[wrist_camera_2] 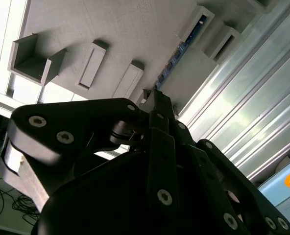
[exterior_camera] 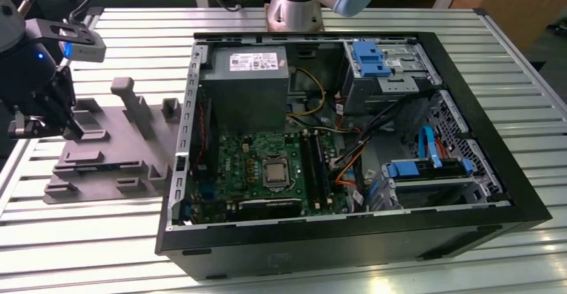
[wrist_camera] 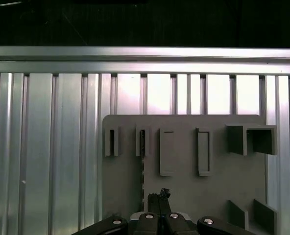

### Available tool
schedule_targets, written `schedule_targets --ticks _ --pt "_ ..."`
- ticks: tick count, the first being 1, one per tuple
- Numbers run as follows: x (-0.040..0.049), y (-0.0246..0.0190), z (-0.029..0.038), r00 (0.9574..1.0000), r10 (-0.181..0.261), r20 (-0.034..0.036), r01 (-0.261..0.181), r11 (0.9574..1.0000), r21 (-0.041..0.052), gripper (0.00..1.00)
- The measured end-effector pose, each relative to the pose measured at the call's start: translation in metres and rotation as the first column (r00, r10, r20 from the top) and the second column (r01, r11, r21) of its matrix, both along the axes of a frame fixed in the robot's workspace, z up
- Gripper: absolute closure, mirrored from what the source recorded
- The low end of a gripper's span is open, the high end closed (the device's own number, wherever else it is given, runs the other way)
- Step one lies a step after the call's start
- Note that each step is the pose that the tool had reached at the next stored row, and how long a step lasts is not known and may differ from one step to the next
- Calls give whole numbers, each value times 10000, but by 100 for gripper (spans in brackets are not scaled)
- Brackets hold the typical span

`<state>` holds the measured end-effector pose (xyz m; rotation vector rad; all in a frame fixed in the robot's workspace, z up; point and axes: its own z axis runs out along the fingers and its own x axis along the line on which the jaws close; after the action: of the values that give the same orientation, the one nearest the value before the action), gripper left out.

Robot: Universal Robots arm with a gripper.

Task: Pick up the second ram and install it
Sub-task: 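Pick up the second ram and move it above second insertion slot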

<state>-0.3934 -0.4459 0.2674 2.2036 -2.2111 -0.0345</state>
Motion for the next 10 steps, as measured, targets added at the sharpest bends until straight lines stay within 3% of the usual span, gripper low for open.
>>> schedule_targets --ticks 10 --pt "-9 -36 -65 10000 0 0 0 10000 0 89"
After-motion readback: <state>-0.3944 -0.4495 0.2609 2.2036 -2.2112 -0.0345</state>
